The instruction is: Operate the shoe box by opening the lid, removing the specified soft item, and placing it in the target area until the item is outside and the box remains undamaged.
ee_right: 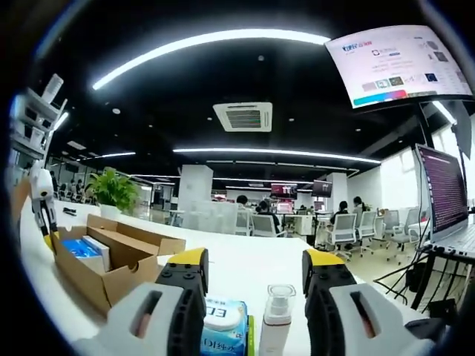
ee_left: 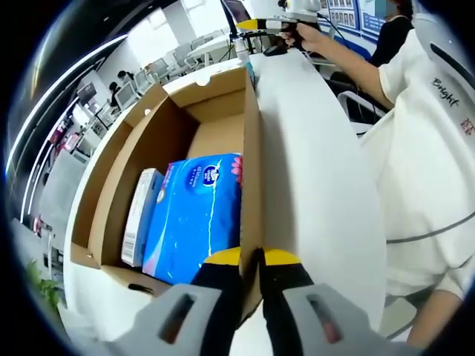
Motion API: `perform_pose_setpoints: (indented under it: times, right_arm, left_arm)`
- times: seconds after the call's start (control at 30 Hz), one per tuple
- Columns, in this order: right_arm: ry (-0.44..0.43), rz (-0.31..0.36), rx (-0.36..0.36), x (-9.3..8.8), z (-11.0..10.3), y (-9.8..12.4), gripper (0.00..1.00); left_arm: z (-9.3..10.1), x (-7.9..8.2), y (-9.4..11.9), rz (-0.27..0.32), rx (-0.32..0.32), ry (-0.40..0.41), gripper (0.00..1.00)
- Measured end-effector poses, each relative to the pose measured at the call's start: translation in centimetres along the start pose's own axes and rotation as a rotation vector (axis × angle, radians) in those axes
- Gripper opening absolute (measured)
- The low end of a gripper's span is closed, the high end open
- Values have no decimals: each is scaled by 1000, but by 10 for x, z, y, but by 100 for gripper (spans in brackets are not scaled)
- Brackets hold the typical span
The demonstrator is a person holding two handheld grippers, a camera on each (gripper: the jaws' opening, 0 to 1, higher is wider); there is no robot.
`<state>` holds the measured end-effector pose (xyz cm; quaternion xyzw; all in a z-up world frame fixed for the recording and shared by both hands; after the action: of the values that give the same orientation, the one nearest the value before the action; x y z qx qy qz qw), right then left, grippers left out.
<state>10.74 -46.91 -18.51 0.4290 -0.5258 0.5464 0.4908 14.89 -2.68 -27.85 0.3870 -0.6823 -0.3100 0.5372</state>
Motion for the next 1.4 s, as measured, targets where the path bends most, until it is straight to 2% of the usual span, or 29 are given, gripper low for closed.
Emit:
perform_pose_setpoints:
  times: [0.8, 1.13, 1.4]
  right_arm:
    - [77, 29, 63, 17, -18, 2, 45]
    - [101, 5, 112, 5, -30, -1, 43]
    - [67, 27, 96, 10, -26, 0, 43]
  left_arm:
    - [1, 0, 1, 2, 1, 0, 7]
    - [1, 0, 1, 4, -1, -5, 7]
    - [1, 0, 1, 5, -4, -3, 7]
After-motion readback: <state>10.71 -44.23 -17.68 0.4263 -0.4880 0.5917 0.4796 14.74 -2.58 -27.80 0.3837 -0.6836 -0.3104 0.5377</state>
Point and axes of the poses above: the point that each gripper's makers call its tool centre point, and the gripper's own axes: y roughly backward along the fingers, z roughly to its right, x roughly out of its top, the point moved 4 cm from there along y, roughly backward along the fingers, and after that the axes turned 1 degree about -z, right-handed, at the moved point
